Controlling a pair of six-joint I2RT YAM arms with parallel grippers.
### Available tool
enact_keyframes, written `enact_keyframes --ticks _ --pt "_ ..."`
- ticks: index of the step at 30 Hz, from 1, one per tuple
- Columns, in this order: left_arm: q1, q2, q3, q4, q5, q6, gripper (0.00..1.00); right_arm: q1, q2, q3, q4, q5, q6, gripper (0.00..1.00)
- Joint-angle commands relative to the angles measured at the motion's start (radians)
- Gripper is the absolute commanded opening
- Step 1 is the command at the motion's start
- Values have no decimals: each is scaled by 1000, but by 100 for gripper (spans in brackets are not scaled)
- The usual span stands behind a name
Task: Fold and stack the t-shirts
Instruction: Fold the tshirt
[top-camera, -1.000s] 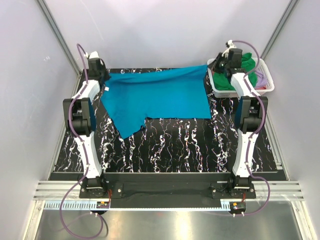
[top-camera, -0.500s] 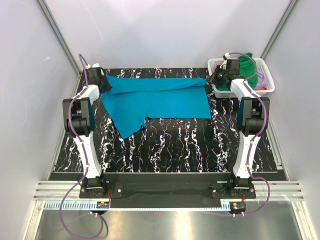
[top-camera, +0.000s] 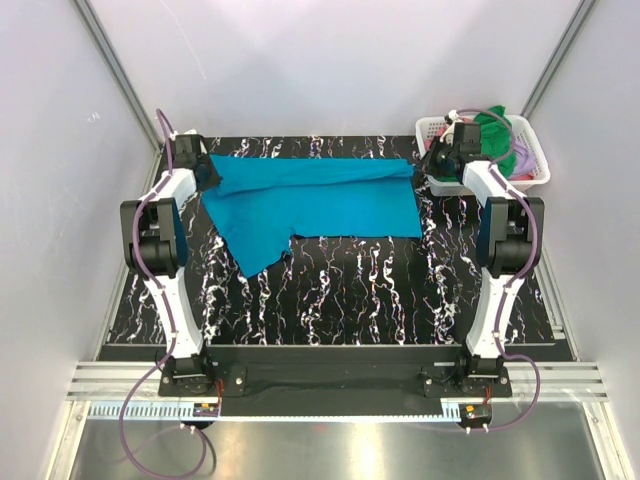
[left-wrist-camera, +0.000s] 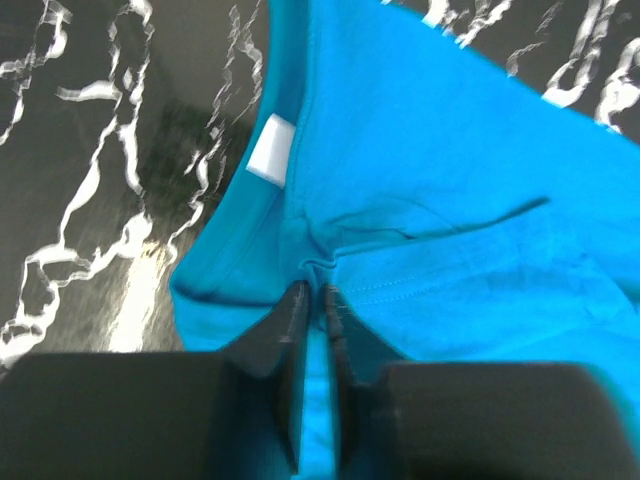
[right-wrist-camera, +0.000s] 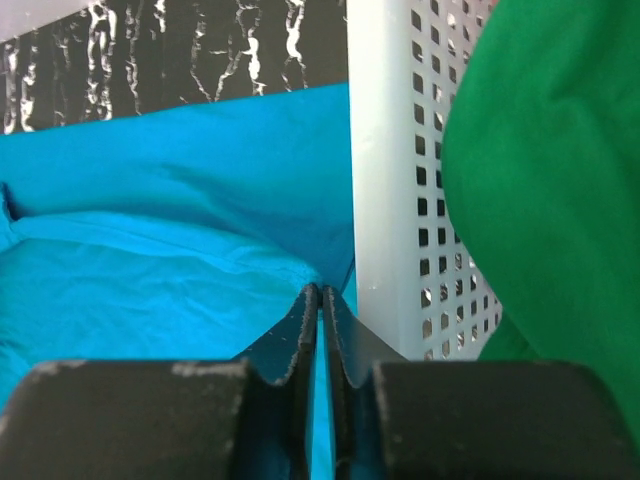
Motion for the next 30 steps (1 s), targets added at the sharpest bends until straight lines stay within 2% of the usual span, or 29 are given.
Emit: enact_keyframes --ticks 1,5,6,8,14,17,20,23,25,30 --pt "10 -45 6 -42 -41 25 19 -9 -77 -39 -30 80 -56 14" --pt "10 -66 -2 -74 -54 24 25 -9 -121 -89 -24 113 -77 15" --pt "8 -76 -11 -73 -65 18 32 -9 -132 -99 -19 114 -79 16" --pt "10 -97 -10 -106 -114 18 39 -9 -161 -120 -20 119 -80 24" --pt "10 -170 -3 -185 -165 -8 42 3 -215 -103 -75 99 -67 25" --pt "-5 -210 -19 -252 -102 -64 42 54 -223 -76 -141 151 -67 23" --pt "-19 -243 -31 -362 -110 -105 43 118 -244 -80 -194 220 -45 18" --pt "-21 -310 -118 -401 -36 -195 43 186 -252 -94 -243 266 -13 14" --pt "-21 -335 -178 -421 19 -219 44 232 -253 -105 -263 298 -5 14" --pt "-33 -385 -301 -415 113 -255 54 235 -214 -111 -366 347 42 18"
